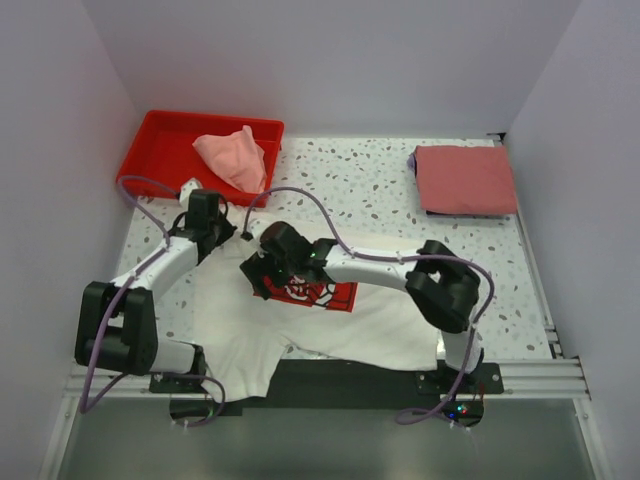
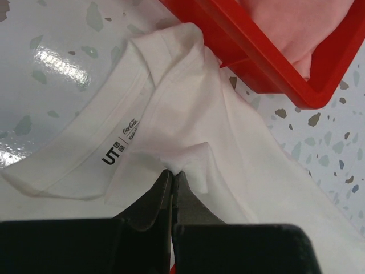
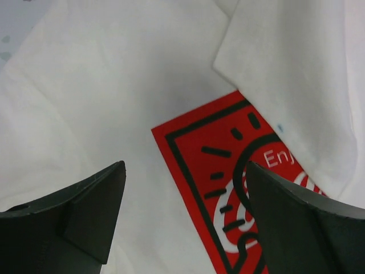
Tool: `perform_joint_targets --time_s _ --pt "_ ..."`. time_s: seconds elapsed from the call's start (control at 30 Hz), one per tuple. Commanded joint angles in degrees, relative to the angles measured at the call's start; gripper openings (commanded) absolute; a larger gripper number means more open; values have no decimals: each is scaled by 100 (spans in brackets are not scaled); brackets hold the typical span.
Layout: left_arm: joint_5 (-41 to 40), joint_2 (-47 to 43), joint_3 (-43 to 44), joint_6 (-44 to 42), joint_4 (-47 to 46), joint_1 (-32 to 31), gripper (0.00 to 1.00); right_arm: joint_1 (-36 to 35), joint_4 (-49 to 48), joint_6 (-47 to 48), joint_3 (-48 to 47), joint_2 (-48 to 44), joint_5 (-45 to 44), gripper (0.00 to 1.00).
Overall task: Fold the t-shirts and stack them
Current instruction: Fold the tshirt
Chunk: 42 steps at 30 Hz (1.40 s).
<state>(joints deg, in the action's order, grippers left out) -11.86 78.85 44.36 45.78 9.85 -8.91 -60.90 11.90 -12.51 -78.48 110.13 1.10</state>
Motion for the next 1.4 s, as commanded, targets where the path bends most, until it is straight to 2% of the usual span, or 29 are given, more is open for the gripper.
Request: perform_joint_targets --time_s 0.0,0.03,0.1,0.17,0.43,0.53,0.63,0.93,1.23,1.37 --pt "165 157 73 -245 -308 179 0 9 -601 301 -675 447 31 88" --pt "227 183 29 -262 -334 231 0 8 -619 346 -782 561 -13 86" --pt "341 183 -67 -306 -430 275 0 8 -750 460 -1045 860 -84 75" --pt "438 219 -103 -341 -449 354 0 8 -742 557 -1257 1176 -93 70" --pt "702 333 -156 -421 -493 477 0 8 -874 1022 -1802 1740 -418 63" --pt "720 307 -199 -412 -492 495 0 8 -690 1181 -2066 1977 -488 56" --pt "711 263 -217 -412 -475 530 0 0 -540 1216 -2189 2100 -479 54" --pt "667 280 -244 -482 -466 583 0 8 -575 1462 -1873 2004 -769 44" --pt "658 307 -252 -491 -457 618 0 17 -583 1489 -1750 1907 -875 16" --pt "685 280 -217 -509 -440 610 0 17 -610 1462 -1776 1749 -699 10"
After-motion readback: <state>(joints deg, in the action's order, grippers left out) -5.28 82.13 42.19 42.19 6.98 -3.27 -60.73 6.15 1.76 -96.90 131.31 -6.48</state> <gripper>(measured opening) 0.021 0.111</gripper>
